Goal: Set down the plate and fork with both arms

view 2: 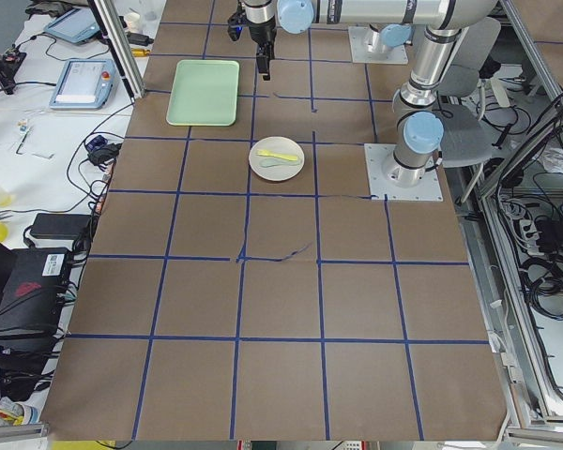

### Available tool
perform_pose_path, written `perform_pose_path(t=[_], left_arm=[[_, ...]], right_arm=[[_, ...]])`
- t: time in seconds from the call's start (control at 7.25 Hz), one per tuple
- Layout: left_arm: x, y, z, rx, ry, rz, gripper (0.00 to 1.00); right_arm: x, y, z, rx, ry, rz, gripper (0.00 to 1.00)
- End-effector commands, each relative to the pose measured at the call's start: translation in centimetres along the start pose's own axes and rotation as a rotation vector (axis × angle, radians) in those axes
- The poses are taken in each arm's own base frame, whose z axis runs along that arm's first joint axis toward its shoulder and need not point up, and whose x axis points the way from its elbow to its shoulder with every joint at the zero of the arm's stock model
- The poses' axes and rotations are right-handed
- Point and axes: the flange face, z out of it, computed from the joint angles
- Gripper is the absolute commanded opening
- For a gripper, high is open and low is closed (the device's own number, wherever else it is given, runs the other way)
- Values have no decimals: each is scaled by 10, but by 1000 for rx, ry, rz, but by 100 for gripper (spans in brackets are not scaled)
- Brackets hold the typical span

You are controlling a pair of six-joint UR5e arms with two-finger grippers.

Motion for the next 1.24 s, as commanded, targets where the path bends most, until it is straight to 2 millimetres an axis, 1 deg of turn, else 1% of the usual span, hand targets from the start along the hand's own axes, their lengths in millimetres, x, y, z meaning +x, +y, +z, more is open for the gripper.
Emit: perform_pose_path(t=[0.0, 0.14, 0.28, 0.41, 0.55, 0.69, 0.83, 0.97, 1.1], left_arm=[[-1, 2, 3, -4, -10, -65, 100], [-1, 1, 5, -9, -10, -69, 100], [-2, 1, 3, 0, -13, -70, 100], [-2, 1, 6, -7, -13, -72, 100], [-4, 3, 2, 1, -10, -82, 100], [-4, 1, 5, -5, -6, -93, 100], [-5, 0, 6, -8, -4, -100, 100], [-5, -1, 8, -11, -7, -97, 100], [-5, -3, 6, 2, -8, -95, 100]], right_arm=[[1, 0, 1, 2, 13, 2, 100], [2, -1, -1, 7, 16, 3, 100], [1, -1, -2, 14, 16, 15, 100], [2, -1, -2, 15, 17, 21, 100], [2, -3, -1, 15, 17, 21, 100], [1, -6, 5, 4, 15, 25, 100], [2, -7, 6, 4, 16, 22, 100], [1, -11, 1, 42, 17, 21, 100], [2, -11, 0, 48, 18, 21, 100]])
